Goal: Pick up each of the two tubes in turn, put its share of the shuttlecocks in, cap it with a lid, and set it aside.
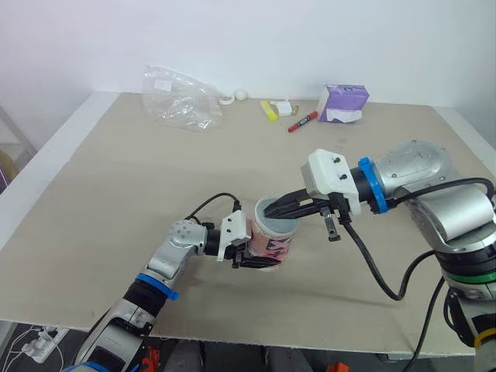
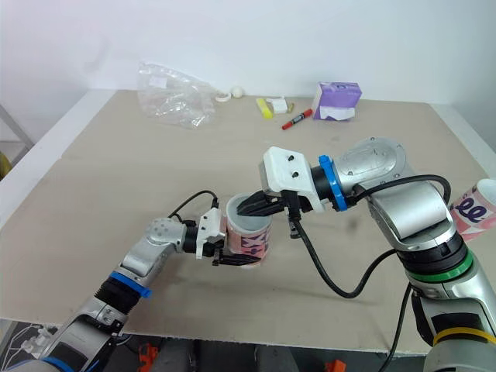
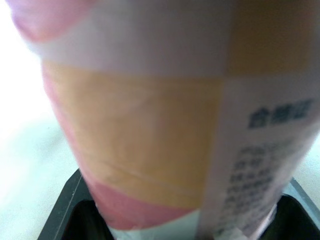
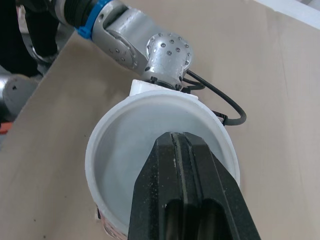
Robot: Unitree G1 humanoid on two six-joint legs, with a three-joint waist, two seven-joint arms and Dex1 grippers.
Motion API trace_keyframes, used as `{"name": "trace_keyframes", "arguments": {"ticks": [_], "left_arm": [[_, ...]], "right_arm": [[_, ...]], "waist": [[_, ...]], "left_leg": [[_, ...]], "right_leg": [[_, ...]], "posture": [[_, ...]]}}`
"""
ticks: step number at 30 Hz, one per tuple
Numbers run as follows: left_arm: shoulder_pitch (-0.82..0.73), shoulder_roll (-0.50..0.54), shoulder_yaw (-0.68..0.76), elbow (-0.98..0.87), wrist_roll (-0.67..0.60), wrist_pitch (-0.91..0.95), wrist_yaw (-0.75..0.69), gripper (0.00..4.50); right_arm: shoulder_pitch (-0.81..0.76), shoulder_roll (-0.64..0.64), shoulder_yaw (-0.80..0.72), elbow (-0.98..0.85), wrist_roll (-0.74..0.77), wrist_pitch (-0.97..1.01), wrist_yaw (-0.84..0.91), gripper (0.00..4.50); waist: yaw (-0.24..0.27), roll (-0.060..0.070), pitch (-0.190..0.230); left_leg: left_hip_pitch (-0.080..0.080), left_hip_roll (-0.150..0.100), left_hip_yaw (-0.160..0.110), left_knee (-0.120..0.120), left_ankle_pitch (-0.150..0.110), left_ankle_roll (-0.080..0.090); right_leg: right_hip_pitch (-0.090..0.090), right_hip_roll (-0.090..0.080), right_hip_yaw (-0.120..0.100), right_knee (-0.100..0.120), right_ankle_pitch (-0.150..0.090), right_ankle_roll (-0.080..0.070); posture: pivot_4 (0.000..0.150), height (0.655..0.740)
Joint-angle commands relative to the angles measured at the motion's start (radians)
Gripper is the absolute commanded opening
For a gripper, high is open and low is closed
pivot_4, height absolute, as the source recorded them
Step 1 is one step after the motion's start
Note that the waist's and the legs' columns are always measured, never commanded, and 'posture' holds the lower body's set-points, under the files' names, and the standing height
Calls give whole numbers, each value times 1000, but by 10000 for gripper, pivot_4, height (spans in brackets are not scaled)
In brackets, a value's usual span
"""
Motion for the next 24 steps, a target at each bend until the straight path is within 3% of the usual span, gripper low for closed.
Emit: {"name": "trace_keyframes", "arguments": {"ticks": [1,18,21,24], "left_arm": [[21,9,-13,37,50,18,35,27297],[15,3,-11,43,51,17,42,27297],[17,3,-8,34,47,22,43,27297],[17,10,-5,25,46,19,38,27297]], "right_arm": [[19,-12,68,17,-64,-15,20,1451],[50,-5,105,9,-97,-25,55,1451],[54,13,54,4,-38,36,29,1451],[29,-8,-104,21,88,153,14,1451]], "waist": [[0,0,0],[0,-6,-7],[0,-9,-9],[1,-9,-8]], "left_leg": [[0,0,0,0,0,0],[1,0,0,0,-1,-2],[1,1,0,-1,-1,-2],[1,1,0,-1,-1,-2]], "right_leg": [[0,0,0,0,0,0],[1,0,0,-1,0,-1],[1,0,0,-1,0,-1],[0,0,0,-1,-1,-1]], "posture": [[1500,7400],[1500,7400],[1500,7400],[1500,7400]]}}
